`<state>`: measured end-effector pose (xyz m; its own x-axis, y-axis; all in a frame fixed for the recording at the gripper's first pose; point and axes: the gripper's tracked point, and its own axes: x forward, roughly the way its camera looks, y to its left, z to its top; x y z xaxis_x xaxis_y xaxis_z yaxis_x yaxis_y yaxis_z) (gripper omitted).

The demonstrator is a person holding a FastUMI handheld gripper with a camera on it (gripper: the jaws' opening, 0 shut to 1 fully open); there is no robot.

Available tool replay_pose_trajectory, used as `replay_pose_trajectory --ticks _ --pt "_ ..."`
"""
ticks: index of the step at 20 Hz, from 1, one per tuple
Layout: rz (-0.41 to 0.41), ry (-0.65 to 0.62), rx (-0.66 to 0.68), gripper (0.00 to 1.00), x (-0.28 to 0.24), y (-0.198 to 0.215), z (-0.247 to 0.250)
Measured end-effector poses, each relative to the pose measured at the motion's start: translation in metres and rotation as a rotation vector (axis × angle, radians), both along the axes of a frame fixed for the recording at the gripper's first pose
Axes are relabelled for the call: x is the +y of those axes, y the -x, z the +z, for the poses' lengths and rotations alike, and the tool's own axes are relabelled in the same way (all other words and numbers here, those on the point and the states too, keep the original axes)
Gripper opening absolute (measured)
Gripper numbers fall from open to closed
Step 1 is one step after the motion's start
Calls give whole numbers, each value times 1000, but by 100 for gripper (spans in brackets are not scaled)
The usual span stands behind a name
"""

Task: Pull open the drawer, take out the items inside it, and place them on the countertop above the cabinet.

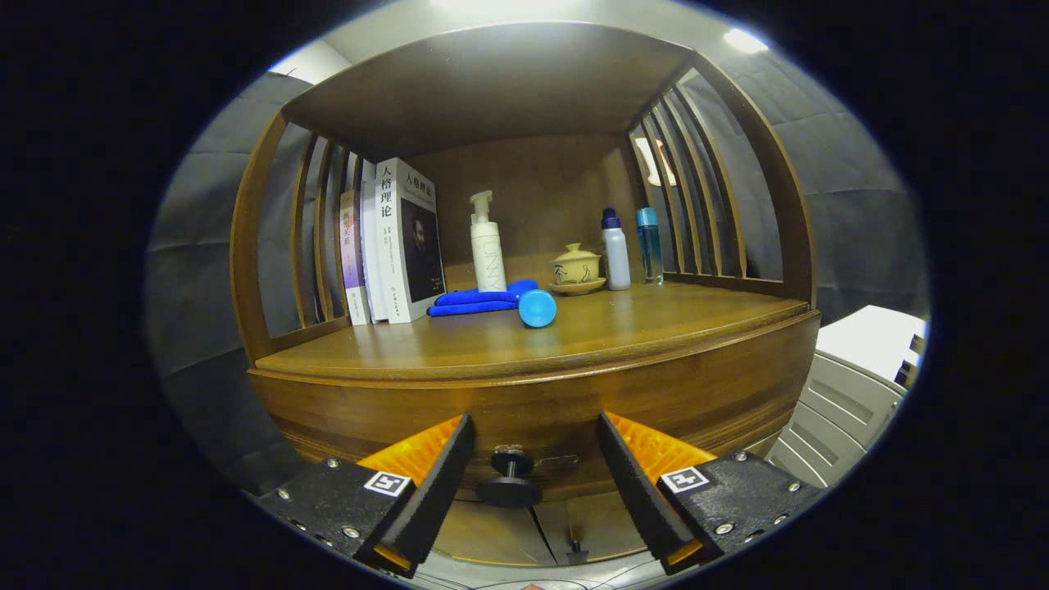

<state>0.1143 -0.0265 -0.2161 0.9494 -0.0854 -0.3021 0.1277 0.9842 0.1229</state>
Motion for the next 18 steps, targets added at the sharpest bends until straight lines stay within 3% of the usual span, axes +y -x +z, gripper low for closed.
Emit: replay_pose_trajectory --ticks 11,18 --pt "22 99 -180 95 -17 47 129" --pt "90 212 -250 96 -17 89 179"
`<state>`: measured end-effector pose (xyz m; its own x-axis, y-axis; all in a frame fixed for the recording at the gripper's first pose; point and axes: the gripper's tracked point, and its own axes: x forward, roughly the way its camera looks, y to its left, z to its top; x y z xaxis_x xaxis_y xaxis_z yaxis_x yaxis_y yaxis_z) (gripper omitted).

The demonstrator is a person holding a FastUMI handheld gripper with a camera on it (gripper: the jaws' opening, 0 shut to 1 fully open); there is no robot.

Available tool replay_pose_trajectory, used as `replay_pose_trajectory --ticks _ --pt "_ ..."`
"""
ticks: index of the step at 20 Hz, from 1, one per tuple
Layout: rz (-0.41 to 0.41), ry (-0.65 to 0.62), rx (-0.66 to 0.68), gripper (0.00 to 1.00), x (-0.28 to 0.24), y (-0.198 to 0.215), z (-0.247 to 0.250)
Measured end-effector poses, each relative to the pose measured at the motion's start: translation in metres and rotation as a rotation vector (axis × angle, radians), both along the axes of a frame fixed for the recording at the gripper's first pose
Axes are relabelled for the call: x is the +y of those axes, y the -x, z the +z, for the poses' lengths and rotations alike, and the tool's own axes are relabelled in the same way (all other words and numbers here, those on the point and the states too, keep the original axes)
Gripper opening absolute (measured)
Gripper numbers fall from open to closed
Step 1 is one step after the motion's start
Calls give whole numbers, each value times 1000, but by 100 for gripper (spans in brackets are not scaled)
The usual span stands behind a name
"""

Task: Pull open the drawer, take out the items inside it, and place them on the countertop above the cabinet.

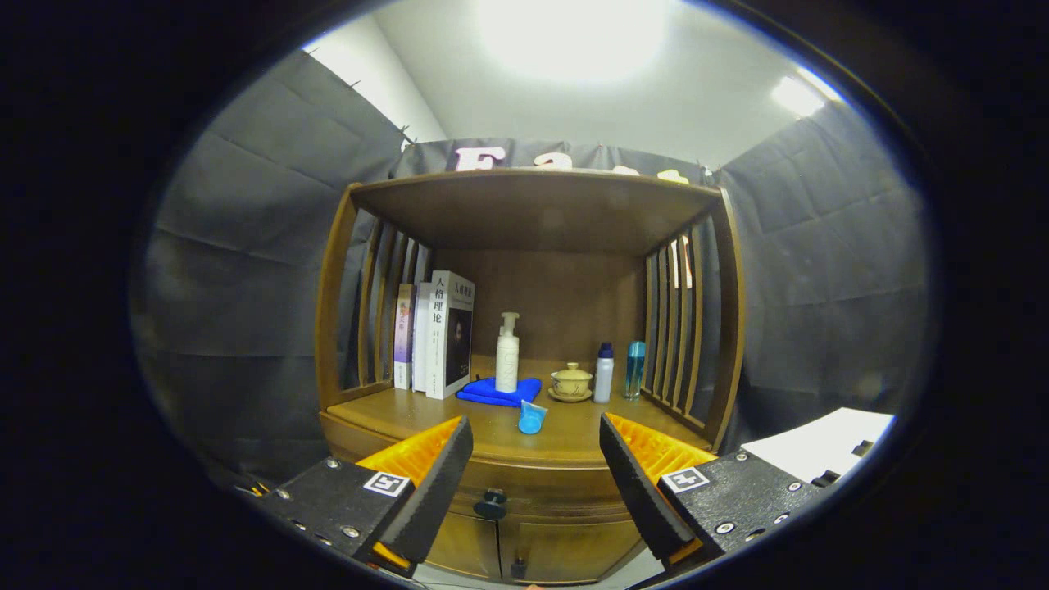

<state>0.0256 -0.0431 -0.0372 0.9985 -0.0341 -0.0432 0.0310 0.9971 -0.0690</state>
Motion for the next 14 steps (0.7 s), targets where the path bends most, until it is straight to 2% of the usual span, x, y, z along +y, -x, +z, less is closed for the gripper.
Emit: replay_pose_trajectory --ticks 5,8,14 --pt "18 -52 -69 96 5 3 60" --pt "26 -101 -14 96 5 14 55" --pt "-20 -53 31 97 -16 9 46"
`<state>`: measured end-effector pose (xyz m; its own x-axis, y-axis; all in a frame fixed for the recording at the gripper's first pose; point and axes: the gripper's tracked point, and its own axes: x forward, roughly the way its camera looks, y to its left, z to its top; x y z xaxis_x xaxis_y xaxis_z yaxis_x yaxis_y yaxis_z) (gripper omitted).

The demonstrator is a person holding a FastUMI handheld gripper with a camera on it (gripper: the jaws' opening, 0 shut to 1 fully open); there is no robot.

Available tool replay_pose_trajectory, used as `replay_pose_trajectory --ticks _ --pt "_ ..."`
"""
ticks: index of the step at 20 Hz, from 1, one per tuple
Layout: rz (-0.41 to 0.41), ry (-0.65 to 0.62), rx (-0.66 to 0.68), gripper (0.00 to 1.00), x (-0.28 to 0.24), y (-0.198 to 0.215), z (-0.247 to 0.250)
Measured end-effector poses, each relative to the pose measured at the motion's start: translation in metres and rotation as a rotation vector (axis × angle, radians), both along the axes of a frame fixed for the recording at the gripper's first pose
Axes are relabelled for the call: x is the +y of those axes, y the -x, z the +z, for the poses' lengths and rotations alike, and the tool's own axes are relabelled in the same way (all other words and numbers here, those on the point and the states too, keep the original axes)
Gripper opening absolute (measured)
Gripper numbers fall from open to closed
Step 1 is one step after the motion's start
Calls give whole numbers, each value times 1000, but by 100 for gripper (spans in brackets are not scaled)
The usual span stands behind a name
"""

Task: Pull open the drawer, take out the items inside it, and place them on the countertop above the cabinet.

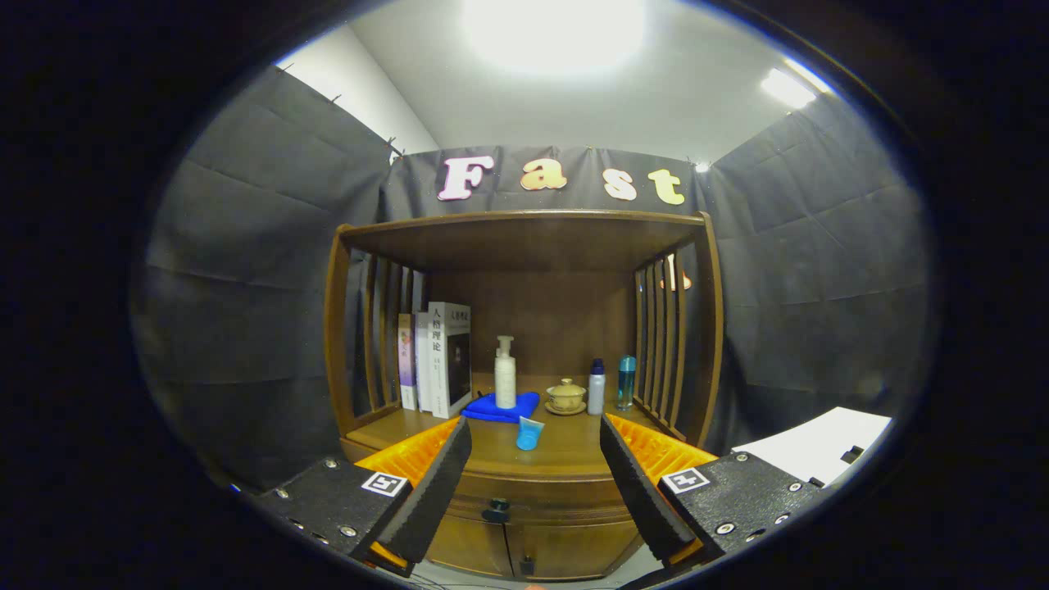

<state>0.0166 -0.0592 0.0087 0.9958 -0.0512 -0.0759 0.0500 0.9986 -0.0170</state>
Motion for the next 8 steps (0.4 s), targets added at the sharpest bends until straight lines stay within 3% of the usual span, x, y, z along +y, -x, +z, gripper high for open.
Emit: replay_pose_trajectory --ticks 8 --pt "2 0 38 97 12 -3 -16"
